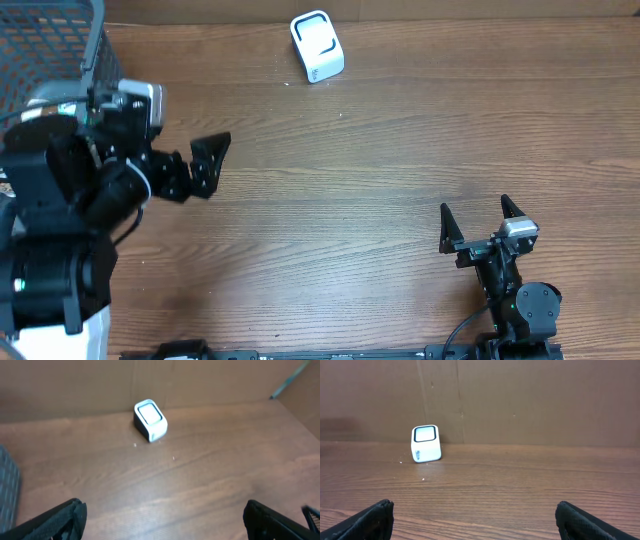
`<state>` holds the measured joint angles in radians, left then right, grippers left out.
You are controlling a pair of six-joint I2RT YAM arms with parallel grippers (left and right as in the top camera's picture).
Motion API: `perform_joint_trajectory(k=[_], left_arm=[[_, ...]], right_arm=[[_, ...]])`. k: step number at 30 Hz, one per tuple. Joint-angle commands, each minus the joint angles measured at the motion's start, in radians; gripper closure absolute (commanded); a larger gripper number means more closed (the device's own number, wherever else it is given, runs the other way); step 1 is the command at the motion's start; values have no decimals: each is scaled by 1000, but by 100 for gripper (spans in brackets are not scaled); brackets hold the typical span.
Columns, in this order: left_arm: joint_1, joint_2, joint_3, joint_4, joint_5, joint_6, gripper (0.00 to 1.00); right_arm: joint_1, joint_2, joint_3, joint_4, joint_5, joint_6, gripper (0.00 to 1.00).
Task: Scan the item barcode
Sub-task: 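Move the left gripper over the grey basket and reach inside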
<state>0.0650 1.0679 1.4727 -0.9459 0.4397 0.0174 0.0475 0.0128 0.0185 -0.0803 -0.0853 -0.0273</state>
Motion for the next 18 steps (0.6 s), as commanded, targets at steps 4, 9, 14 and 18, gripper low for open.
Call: perform_joint_trajectory(k=[4, 9, 14, 18], left_arm=[[39, 64, 23, 105, -10, -53, 0], [114, 97, 23, 180, -29, -103, 1], [209, 101, 23, 270, -55, -105, 0], [320, 101, 23, 320, -55, -112, 0]], right_arm=[[-3, -9, -11, 3, 10, -6, 0], [-3, -9, -11, 3, 10, -6, 0], [-3, -9, -11, 3, 10, -6, 0], [-3, -9, -11, 3, 10, -6, 0]])
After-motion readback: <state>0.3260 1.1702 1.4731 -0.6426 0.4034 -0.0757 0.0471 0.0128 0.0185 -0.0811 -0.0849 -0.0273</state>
